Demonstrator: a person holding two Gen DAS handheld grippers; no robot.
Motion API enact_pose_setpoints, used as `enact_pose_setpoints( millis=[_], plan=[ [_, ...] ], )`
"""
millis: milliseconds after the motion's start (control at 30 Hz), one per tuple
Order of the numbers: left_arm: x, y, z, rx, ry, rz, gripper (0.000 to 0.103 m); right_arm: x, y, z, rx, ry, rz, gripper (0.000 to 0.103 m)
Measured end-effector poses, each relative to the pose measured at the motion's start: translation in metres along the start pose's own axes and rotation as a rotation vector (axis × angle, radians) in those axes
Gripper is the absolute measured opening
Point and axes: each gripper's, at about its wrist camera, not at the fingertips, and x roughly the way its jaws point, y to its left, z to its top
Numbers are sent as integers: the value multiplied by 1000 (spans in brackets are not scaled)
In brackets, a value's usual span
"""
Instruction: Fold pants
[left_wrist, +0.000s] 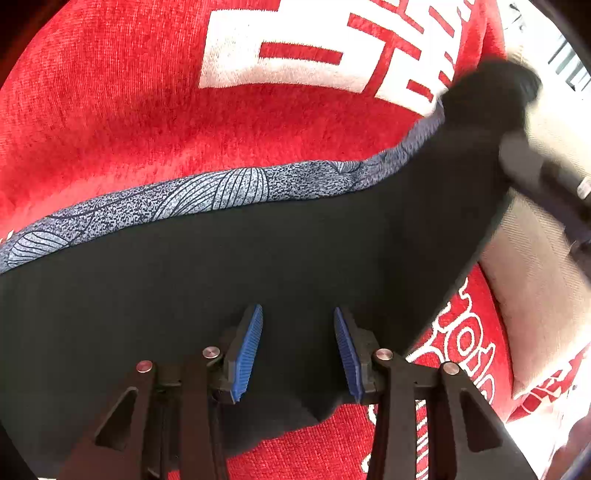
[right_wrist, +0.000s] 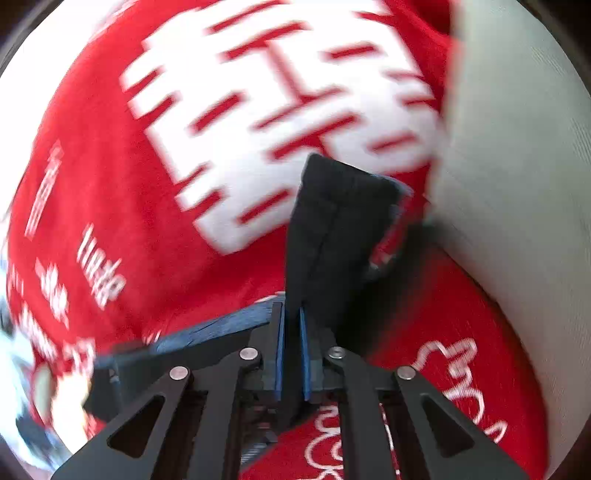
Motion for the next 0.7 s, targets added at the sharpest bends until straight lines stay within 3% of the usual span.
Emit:
enact_pose_setpoints(
  millis=[100,167,267,300,333,400,567,700],
  plan=[
    [-9,17,0,-44,21,-48,43,3,40,1,-148,32,11,3],
    [-11,19,0,-72,41,-42,43,7,50,-3,-167,55,5,3],
    [-8,6,1,-1,72,-1,43,9,24,-14,27,83,-25,5],
    [-7,5,1,21,78,11,43,9,-1,-19,176,100,-23,15],
    [-7,3,1,33,83,17,43,10,-15,-23,264,110,-19,39],
    [-6,1,2,39,90,23,43,5,-54,-40,467,104,-19,66],
    [0,-16,5,97,92,100,44,1,-92,-70,617,90,-34,66],
    [3,-16,10,56,101,88,44,12,-114,-87,727,55,4,66]
  ],
)
